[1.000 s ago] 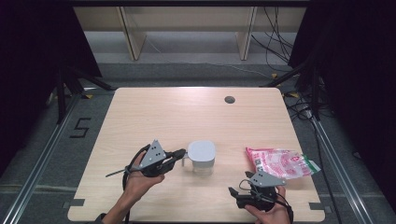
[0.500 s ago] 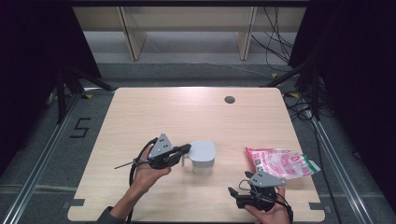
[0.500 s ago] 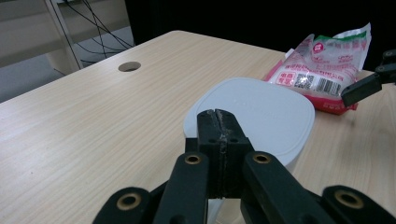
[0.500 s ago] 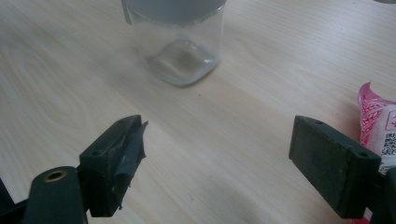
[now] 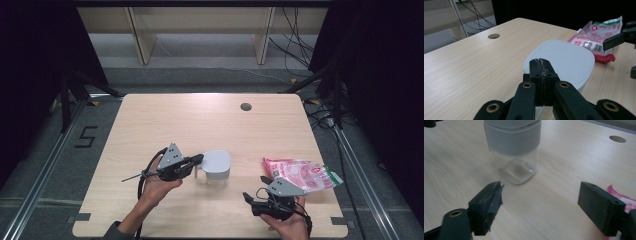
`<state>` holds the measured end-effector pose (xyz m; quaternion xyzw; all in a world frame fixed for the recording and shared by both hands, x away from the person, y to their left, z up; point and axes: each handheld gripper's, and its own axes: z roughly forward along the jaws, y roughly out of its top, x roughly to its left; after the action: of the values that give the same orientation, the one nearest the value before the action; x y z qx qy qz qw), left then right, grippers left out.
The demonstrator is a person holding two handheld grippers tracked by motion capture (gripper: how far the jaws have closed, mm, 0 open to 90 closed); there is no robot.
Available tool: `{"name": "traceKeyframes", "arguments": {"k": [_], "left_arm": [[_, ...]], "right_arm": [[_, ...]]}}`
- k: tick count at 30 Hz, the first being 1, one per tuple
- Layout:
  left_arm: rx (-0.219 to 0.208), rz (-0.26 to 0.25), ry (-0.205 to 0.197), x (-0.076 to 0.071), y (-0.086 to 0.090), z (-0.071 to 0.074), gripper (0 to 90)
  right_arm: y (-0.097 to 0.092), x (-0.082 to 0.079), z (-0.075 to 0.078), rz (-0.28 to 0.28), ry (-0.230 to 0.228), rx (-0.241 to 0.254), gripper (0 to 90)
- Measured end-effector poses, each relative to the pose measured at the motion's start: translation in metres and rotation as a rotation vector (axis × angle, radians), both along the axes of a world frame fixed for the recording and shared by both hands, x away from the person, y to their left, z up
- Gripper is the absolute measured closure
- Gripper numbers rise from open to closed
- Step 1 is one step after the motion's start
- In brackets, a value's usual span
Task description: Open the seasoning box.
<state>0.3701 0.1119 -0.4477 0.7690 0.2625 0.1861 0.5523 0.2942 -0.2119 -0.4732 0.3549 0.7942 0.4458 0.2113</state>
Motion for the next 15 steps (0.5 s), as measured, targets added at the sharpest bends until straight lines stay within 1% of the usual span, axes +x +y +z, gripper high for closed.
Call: {"name": "traceKeyframes", "arguments": {"k": [1, 2, 3, 4, 6, 7, 9, 10, 11, 12, 13, 14, 15], "left_arm": [[-0.001, 0.000, 0.000, 0.000, 0.000, 0.000, 88.9], [0.002, -0.003, -0.004, 0.000, 0.000, 0.000, 88.9], [0.002, -0.003, -0.004, 0.000, 0.000, 0.000, 88.9], [-0.005, 0.002, 0.000, 0.000, 0.000, 0.000, 88.8], [-0.006, 0.001, 0.001, 0.000, 0.001, 0.000, 88.9], [-0.004, 0.000, -0.003, 0.000, 0.001, -0.001, 88.9], [-0.002, -0.002, -0.004, 0.000, 0.001, -0.001, 88.9], [-0.002, 0.003, -0.002, -0.001, 0.001, -0.001, 88.9], [-0.002, 0.003, -0.002, -0.001, 0.001, -0.001, 88.9], [-0.001, 0.004, -0.002, -0.001, 0.001, -0.001, 88.9], [0.001, 0.002, -0.003, -0.001, 0.001, -0.001, 88.9], [-0.002, 0.004, -0.001, -0.001, 0.001, -0.001, 88.9], [-0.005, 0.002, -0.001, 0.000, 0.002, -0.001, 88.9]], "right_arm": [[0.001, 0.002, 0.000, 0.009, -0.006, -0.006, 30.1], [0.003, 0.004, 0.000, 0.025, 0.001, 0.000, 34.9], [0.004, 0.005, 0.001, 0.030, 0.004, -0.008, 41.6], [0.005, 0.006, 0.002, 0.037, 0.003, -0.003, 47.5], [0.008, 0.009, 0.004, 0.043, -0.017, -0.008, 53.9], [0.009, 0.010, 0.006, 0.050, -0.019, -0.001, 57.6], [0.010, 0.015, 0.009, 0.047, -0.058, -0.017, 63.7], [0.011, 0.016, 0.010, 0.052, -0.054, -0.015, 67.3], [0.012, 0.019, 0.011, 0.053, -0.067, -0.009, 70.1], [0.012, 0.019, 0.011, 0.053, -0.067, -0.009, 70.1], [0.013, 0.021, 0.012, 0.056, -0.067, -0.001, 73.0], [0.015, 0.025, 0.013, 0.058, -0.082, 0.004, 77.1], [0.016, 0.025, 0.014, 0.056, -0.063, 0.006, 78.3]]}}
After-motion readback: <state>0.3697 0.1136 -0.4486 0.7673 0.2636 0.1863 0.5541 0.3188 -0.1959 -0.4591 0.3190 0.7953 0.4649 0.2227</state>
